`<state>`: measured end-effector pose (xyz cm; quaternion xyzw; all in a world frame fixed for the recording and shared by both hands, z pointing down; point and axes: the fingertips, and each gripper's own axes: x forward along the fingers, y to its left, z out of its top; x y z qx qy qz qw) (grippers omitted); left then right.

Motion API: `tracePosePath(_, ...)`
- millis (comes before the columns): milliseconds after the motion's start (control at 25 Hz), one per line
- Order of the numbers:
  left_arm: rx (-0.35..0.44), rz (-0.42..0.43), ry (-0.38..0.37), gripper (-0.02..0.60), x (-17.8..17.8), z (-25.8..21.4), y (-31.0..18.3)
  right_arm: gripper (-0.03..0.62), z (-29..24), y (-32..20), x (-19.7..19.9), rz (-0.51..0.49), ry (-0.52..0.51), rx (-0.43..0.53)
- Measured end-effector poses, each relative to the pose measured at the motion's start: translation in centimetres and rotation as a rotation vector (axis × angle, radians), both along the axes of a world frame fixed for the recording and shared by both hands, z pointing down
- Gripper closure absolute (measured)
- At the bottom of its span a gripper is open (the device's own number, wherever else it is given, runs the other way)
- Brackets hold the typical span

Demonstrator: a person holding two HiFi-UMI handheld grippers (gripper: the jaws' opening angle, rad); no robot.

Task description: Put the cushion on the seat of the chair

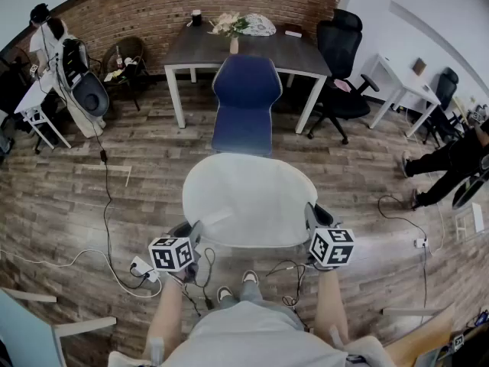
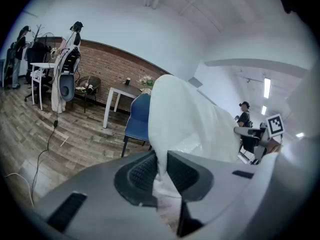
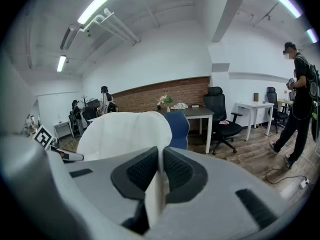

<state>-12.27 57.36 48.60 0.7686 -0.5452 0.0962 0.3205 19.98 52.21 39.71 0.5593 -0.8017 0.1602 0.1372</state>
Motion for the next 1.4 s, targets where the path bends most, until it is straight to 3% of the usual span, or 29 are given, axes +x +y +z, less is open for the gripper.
tracePosePath(920,-0.014,0.021,0.025,0.534,-3.2,1.5,3.1,0.546,0.7,3.4,-3.5,-0.014,-0.047,-0.025)
tracePosePath(1400,-0.023,0.027,0.021,0.534,-4.5,1.7,0.6,0.546,1.2,0.2,-5.0,-0.039,-0.049,-0.047)
